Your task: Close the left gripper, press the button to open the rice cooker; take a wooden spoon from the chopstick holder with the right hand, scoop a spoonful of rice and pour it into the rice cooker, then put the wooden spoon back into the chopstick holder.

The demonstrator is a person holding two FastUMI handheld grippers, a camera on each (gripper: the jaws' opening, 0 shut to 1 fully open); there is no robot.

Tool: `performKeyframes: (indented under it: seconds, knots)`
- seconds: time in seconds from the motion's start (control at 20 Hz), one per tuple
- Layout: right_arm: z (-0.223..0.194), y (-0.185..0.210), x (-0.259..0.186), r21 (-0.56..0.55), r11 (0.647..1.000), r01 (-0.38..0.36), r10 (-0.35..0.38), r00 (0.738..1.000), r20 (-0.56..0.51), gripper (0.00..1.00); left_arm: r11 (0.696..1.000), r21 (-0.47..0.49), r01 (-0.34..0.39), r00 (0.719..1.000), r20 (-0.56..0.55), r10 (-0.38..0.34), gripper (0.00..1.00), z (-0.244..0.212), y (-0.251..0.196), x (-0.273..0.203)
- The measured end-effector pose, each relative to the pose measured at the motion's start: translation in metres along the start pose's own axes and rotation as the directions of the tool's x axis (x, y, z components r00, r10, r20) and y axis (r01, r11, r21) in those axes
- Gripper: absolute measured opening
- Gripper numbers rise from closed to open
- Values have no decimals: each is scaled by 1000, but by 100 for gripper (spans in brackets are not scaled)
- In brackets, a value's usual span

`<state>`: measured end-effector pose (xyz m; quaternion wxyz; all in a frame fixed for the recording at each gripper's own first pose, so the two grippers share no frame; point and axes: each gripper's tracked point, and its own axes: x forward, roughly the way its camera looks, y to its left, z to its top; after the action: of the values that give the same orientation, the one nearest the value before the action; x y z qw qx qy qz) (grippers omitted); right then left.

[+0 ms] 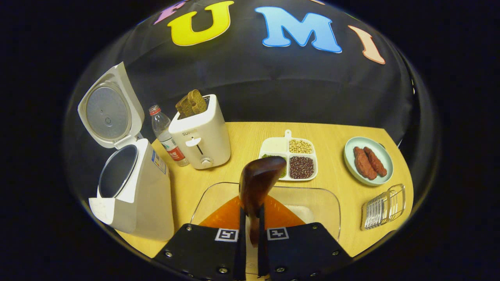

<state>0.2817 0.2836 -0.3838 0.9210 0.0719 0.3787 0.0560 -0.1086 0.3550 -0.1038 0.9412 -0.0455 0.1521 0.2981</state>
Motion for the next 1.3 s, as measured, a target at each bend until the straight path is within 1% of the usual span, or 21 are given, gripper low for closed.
performKeyframes:
  seconds: [0.1,0.15,0.2,0.35,0.4,0.45,0.5,0.55,0.7,0.75,0.85,0.9,0.95,1.05,1.2,1.25,1.3]
  knots:
    - [-2,1,1,79,997,-26,28,999,-26,12,1000,6,-1,1000,7,1,84,4,1,-2]
    - [-3,-1,1,135,990,-36,41,999,-35,12,1000,6,-1,1000,9,1,78,4,1,-2]
    - [-3,-5,0,200,979,-41,51,998,-45,13,1000,7,1,1000,8,-1,84,4,0,-2]
    - [-4,-17,-5,389,918,-80,107,993,-50,12,1000,15,11,1000,14,-11,84,8,-4,-4]
    - [-4,-21,-9,428,899,-90,120,992,-44,12,1000,20,16,1000,17,-16,89,11,-6,-5]
    - [-3,-26,-14,458,883,-101,132,991,-36,12,999,24,22,1000,21,-23,87,12,-8,-6]
    - [-1,-28,-18,483,868,-117,147,989,-24,12,999,28,28,999,27,-29,84,16,-11,-7]
    - [3,-30,-24,506,852,-135,163,987,-12,12,999,32,34,999,30,-35,89,18,-13,-7]
    - [17,-31,-43,566,802,-191,206,978,37,12,998,38,52,998,40,-54,84,25,-19,-7]
    - [21,-29,-49,584,784,-210,223,973,51,12,998,38,59,997,44,-61,78,25,-21,-6]
    - [33,-21,-63,626,736,-259,267,960,83,12,997,41,69,996,54,-71,78,31,-23,-7]
    - [40,-14,-68,643,711,-285,291,952,100,12,997,41,72,995,59,-74,78,32,-24,-7]
    - [46,-7,-74,656,689,-308,312,943,115,12,997,40,74,995,62,-76,89,33,-24,-8]
    - [60,11,-85,671,654,-350,345,927,147,12,997,35,75,995,64,-77,85,33,-23,-9]
    - [78,50,-103,664,627,-407,400,900,174,12,998,30,64,995,69,-66,79,35,-11,-11]
    - [84,66,-107,658,619,-428,421,889,181,12,998,24,60,996,69,-61,83,33,-8,-12]
    - [90,83,-112,651,612,-449,442,877,189,12,998,18,54,996,68,-55,83,31,-4,-12]
